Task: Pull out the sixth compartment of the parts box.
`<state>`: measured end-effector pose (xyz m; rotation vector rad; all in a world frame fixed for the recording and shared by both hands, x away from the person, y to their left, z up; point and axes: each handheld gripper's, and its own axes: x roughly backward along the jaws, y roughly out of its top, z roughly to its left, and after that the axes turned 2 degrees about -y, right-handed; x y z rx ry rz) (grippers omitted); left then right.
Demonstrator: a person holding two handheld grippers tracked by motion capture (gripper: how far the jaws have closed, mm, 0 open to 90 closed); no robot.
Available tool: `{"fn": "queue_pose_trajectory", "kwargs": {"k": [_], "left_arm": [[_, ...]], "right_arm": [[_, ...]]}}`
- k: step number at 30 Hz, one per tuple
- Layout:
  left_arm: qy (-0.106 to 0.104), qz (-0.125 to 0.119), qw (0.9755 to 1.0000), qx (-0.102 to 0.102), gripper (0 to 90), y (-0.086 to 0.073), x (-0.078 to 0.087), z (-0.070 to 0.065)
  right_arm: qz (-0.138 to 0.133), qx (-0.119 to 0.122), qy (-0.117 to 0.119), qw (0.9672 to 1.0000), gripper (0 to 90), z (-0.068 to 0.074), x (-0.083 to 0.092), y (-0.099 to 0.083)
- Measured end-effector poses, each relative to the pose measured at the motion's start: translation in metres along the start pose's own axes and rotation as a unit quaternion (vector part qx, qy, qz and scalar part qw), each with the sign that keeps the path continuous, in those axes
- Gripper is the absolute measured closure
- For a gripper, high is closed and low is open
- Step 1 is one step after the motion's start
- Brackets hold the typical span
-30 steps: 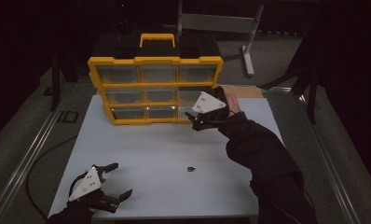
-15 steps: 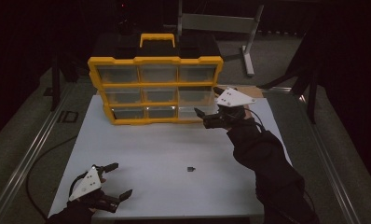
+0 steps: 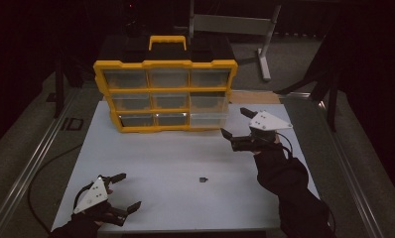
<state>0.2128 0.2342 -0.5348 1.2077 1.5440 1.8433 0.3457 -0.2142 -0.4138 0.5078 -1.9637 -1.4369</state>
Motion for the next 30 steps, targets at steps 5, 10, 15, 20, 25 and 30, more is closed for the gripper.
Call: {"fn": "queue_pose_trajectory", "kwargs": {"k": [5,10,15,20,25,30], "left_arm": [[-0.001,0.002,1.0,0.0,0.0,0.0,0.0,0.0],[0.0,0.001,1.0,0.0,0.0,0.0,0.0,0.0],[0.0,0.001,1.0,0.001,0.0,0.0,0.0,0.0],[0.0,0.001,1.0,0.001,0.0,0.0,0.0,0.001],[0.0,0.001,1.0,0.001,0.0,0.0,0.0,0.001],[0.0,0.001,1.0,0.002,0.0,0.0,0.0,0.001]], "right_arm": [[0.009,-0.007,-0.002,0.9999,9.2,0.002,0.01,-0.016],[0.009,-0.019,0.0,0.9998,9.1,0.005,0.021,-0.033],[0.029,-0.024,0.0,0.9993,9.1,0.009,0.027,-0.056],[0.032,-0.038,0.003,0.9988,9.1,0.015,0.035,-0.078],[0.033,-0.061,0.017,0.9974,9.1,0.022,0.046,-0.101],[0.024,-0.071,0.01,0.9971,9.1,0.024,0.056,-0.113]]}}
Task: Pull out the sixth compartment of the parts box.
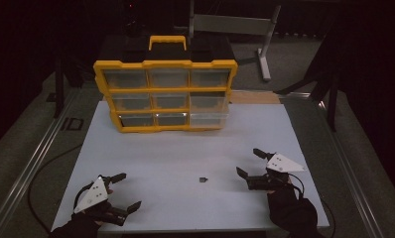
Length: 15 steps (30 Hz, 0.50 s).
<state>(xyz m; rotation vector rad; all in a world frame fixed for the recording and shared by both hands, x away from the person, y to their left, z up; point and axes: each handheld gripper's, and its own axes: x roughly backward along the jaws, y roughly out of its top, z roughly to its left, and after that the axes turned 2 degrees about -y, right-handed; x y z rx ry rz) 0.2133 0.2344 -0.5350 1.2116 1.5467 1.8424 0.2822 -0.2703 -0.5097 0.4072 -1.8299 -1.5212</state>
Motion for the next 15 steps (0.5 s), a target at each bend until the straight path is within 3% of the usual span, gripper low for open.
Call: {"fn": "queue_pose_trajectory", "kwargs": {"k": [15], "left_arm": [[0.001,-0.001,1.0,0.0,0.0,0.0,0.0,0.0]], "right_arm": [[0.025,-0.004,-0.049,0.9985,9.2,-0.001,0.025,-0.029]]}}
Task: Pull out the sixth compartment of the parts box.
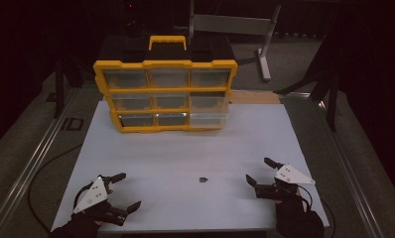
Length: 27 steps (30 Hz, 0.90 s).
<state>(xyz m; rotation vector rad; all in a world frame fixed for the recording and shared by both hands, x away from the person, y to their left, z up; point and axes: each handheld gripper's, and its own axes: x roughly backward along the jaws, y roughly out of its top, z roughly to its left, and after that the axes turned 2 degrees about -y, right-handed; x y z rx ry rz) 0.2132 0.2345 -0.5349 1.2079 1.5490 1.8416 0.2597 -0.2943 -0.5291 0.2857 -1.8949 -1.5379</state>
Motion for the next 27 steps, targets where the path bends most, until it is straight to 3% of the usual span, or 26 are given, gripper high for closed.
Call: {"fn": "queue_pose_trajectory", "kwargs": {"k": [11,13,19,27], "left_arm": [[0.0,0.002,1.0,0.0,0.0,0.0,0.0,0.0],[-0.001,0.003,1.0,0.001,0.0,0.0,-0.001,0.0],[0.0,0.004,1.0,0.001,0.0,0.0,-0.001,0.0],[0.001,0.007,1.0,0.0,0.0,-0.001,-0.001,0.0]], "right_arm": [[0.017,0.01,-0.021,0.9996,9.2,0.001,0.01,-0.007],[0.02,0.008,-0.014,0.9997,9.2,0.001,0.009,-0.008],[0.032,0.03,0.002,0.999,9.6,0.005,0.007,-0.007],[0.02,0.033,0.005,0.9992,9.5,0.01,0.005,-0.008]]}}
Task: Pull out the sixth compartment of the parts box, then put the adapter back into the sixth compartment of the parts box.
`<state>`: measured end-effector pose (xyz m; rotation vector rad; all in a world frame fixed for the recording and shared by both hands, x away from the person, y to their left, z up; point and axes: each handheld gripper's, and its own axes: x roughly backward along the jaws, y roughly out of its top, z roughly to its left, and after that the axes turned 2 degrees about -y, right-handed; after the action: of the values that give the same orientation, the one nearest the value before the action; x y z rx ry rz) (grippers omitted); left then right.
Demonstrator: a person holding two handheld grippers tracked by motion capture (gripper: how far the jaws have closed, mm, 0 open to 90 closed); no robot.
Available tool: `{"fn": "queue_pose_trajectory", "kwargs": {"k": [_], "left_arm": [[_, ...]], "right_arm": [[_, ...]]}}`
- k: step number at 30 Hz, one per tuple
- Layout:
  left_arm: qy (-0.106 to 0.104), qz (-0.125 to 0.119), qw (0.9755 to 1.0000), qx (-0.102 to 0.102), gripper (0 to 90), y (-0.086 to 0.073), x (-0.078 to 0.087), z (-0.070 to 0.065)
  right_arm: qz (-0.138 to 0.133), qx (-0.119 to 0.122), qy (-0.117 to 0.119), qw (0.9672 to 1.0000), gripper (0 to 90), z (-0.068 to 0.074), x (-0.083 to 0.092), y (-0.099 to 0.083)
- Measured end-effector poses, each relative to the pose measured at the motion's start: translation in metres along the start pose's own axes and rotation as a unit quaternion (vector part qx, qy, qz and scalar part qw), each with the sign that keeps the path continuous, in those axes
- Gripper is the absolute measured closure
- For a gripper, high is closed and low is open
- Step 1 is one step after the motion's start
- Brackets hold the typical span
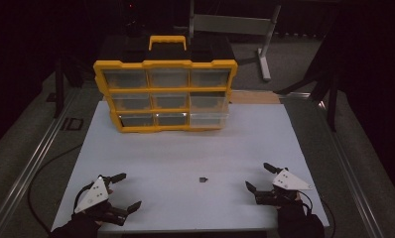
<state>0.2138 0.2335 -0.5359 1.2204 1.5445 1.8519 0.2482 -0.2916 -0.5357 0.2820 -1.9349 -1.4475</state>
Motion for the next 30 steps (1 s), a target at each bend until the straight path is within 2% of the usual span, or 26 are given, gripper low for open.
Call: {"fn": "queue_pose_trajectory", "kwargs": {"k": [2,9,25,30], "left_arm": [[-0.001,-0.001,1.0,0.001,0.0,0.0001,-0.0001,-0.0001],[0.0,0.001,1.0,0.0,0.0,0.0,-0.0001,-0.0002],[0.002,0.003,1.0,0.001,0.0,0.0006,-0.0001,-0.0003],[0.007,0.018,0.9998,-0.002,0.0,0.0003,-0.0018,0.0003]], "right_arm": [[0.001,0.009,-0.004,1.0,9.5,0.0011,0.0,0.0006],[-0.009,0.002,-0.011,0.9999,9.5,-0.0009,0.0016,0.0008],[-0.014,0.005,-0.008,0.9999,9.5,0.0021,0.0007,0.0018],[-0.016,0.004,-0.009,0.9998,9.5,0.0019,0.0011,0.0018]]}}
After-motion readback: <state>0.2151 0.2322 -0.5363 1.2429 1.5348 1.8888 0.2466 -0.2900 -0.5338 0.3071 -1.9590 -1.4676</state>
